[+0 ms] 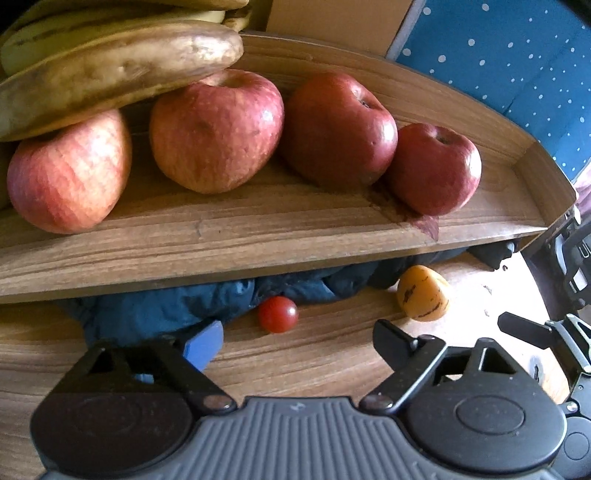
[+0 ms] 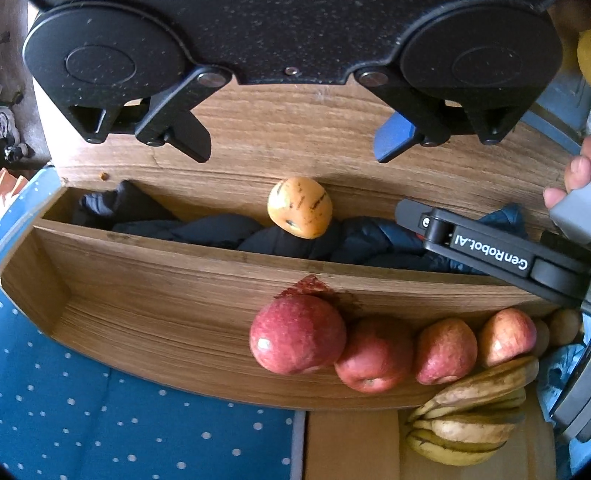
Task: Organize fruits
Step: 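Close the left tool on the red cherry tomato while the right tool grasps the striped pepino, then carry the cherry tomato in the left tool over the tray while the right tool carries the pepino, then open the left tool to drop the cherry tomato while the right tool releases the pepino onto the tray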
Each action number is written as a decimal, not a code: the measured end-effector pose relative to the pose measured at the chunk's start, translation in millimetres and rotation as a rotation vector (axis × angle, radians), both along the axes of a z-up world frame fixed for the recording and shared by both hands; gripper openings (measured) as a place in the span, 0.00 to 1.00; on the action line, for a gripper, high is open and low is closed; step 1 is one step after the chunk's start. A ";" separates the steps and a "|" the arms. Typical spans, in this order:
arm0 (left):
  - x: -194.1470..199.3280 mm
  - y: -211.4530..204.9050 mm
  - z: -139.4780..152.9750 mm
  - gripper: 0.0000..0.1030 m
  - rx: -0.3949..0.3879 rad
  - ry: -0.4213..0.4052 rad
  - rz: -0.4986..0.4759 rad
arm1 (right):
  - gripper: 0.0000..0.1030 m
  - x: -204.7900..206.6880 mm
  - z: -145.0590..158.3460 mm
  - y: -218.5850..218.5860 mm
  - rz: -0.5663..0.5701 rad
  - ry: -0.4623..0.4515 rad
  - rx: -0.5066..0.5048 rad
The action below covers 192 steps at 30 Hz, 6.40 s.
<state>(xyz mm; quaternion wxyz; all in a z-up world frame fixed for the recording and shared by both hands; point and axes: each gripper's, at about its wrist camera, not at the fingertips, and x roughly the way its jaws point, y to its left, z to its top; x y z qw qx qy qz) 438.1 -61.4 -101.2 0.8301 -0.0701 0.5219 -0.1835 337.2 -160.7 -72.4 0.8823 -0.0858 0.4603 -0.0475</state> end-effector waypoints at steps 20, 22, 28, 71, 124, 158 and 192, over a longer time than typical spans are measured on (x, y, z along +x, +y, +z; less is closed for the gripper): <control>11.6 -3.0 -15.9 0.52 -0.024 0.016 0.038 | 0.71 33.5 -12.8 0.6 0.047 -0.011 -0.037; 13.0 -2.9 -16.4 0.49 -0.023 0.016 0.042 | 0.70 37.4 -14.1 -0.3 0.050 -0.010 -0.036; 18.5 3.5 -14.3 0.39 -0.025 0.010 0.054 | 0.67 48.1 -19.2 -2.8 0.053 0.002 -0.022; -7.4 32.8 3.5 0.25 -0.045 0.006 0.066 | 0.48 27.5 -13.0 9.9 0.070 -0.011 0.111; -112.4 65.6 33.4 0.26 -0.027 0.042 0.106 | 0.48 -71.2 18.0 54.0 0.239 -0.002 0.170; -116.2 -7.1 14.2 0.26 -0.004 0.143 -0.125 | 0.48 -122.5 6.7 18.6 0.033 0.068 0.141; -119.1 3.9 22.2 0.47 0.021 0.120 -0.053 | 0.56 -122.6 9.1 21.0 0.046 0.038 0.139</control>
